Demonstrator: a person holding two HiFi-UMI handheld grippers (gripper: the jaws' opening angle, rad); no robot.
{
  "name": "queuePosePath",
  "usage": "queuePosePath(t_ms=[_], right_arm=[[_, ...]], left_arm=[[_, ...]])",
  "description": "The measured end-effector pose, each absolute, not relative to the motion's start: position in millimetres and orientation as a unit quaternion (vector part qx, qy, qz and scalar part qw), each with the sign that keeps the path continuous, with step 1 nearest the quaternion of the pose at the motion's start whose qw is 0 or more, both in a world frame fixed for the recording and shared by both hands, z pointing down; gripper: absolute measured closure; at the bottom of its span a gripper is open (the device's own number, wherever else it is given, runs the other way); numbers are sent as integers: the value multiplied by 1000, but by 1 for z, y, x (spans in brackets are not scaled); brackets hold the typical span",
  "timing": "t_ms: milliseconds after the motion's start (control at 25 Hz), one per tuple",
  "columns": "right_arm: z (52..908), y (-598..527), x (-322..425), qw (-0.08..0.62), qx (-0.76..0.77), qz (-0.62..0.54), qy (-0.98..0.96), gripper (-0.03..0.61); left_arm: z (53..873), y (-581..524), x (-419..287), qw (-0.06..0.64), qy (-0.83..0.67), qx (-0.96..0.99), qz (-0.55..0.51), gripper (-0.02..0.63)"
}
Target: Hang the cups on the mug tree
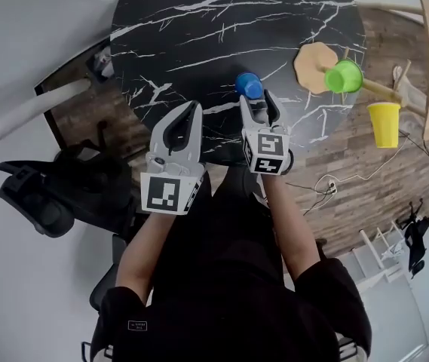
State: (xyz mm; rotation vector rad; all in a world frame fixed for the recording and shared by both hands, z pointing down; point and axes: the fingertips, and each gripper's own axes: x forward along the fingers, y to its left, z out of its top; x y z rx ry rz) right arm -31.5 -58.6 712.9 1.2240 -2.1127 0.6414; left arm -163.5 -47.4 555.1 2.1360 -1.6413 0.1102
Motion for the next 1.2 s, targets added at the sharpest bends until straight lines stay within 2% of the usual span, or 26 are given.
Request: queuePosePath(t_ms=[640, 1200], right_arm=[[720, -62, -35, 302, 459, 243, -800, 364], [655, -47, -16, 263, 467, 238, -810, 365]], left_arm=[[564, -40, -168, 230, -593, 770, 48, 620], [523, -41, -139, 202, -578, 790, 28, 620]])
